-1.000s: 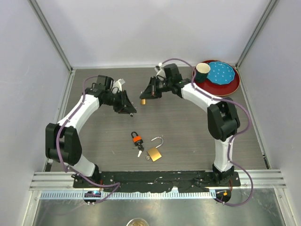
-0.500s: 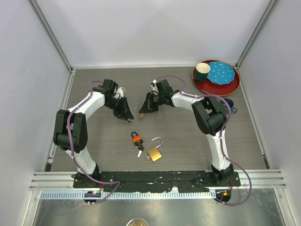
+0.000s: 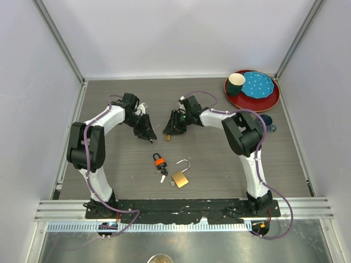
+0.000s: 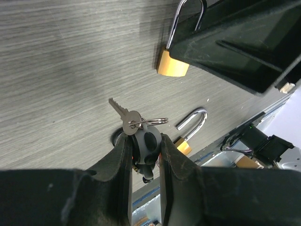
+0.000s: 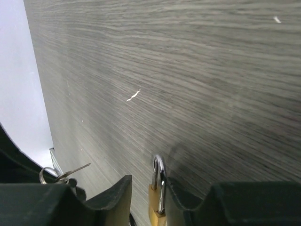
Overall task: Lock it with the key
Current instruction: Place the lock at the center of the board.
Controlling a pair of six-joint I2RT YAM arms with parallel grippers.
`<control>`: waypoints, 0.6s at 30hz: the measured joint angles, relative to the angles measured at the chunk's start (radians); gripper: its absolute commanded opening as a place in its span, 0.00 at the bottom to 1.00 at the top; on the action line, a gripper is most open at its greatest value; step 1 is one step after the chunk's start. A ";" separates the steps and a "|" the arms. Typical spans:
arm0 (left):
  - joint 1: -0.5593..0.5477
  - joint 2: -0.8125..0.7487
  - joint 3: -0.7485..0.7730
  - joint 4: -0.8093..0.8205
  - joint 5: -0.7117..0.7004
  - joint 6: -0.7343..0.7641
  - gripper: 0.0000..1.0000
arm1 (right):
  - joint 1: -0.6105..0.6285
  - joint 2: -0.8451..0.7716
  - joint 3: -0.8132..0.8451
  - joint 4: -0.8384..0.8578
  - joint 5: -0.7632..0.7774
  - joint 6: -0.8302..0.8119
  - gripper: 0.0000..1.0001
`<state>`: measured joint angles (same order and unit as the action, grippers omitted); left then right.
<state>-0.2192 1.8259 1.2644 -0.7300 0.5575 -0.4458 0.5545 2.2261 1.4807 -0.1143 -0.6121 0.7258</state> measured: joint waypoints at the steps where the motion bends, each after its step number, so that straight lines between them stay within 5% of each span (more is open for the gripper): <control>1: 0.000 0.006 0.004 0.000 0.000 -0.001 0.00 | 0.000 -0.002 0.000 0.001 0.000 -0.002 0.43; 18: -0.027 0.185 0.150 0.037 0.001 -0.034 0.02 | 0.003 -0.063 0.014 -0.135 0.123 -0.107 0.54</control>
<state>-0.2462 2.0113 1.4143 -0.6926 0.5587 -0.4801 0.5579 2.1628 1.4944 -0.2497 -0.4889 0.6186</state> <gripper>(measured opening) 0.233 0.531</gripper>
